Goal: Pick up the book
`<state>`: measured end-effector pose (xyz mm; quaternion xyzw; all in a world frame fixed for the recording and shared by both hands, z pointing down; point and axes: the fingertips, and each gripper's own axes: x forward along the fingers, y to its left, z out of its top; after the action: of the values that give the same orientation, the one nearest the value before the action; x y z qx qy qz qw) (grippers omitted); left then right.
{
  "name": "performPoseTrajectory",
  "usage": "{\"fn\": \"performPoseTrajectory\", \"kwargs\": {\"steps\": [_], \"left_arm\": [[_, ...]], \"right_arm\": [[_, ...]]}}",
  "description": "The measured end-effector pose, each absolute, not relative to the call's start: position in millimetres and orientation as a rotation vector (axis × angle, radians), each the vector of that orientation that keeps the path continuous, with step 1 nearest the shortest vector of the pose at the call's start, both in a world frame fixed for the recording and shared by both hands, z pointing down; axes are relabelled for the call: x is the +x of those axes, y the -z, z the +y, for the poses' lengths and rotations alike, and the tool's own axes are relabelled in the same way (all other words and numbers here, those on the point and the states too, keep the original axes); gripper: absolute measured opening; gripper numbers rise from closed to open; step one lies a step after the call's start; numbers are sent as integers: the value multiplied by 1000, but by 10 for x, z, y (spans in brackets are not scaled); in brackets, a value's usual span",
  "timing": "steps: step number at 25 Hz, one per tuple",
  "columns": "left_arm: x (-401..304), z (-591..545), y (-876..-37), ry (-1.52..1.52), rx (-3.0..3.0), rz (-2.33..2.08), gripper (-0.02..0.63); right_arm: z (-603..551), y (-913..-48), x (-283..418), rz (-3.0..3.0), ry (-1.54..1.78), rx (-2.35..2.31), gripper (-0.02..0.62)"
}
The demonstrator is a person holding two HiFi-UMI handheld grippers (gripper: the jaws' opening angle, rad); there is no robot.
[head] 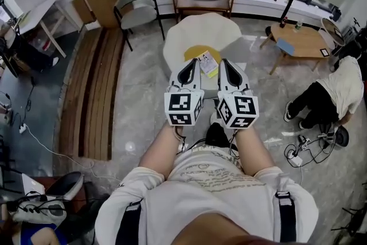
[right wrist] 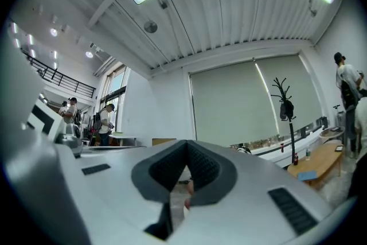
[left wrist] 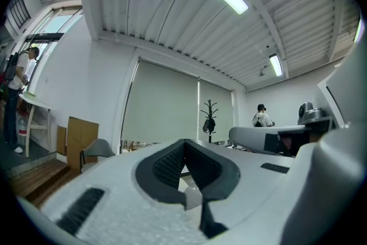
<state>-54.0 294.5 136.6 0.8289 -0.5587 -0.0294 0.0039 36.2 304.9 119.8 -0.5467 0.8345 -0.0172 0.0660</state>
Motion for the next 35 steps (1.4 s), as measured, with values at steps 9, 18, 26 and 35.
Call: {"fn": "performPoseTrajectory", "kwargs": {"steps": [9, 18, 26, 35], "left_arm": [[-595, 2550, -1410, 27, 2613, -1804, 18], [-470, 1657, -1508, 14, 2612, -1797, 18], [-211, 729, -1551, -8, 2604, -1787, 17], [26, -274, -1507, -18, 2585, -1839, 17]], "right_arm": [[2620, -1322, 421, 2494, 67, -1636, 26], [1717, -1422, 492, 2507, 69, -1630, 26], [790, -1484, 763, 2513, 104, -1644, 26], [-237, -1524, 987, 2555, 123, -1615, 26]]}}
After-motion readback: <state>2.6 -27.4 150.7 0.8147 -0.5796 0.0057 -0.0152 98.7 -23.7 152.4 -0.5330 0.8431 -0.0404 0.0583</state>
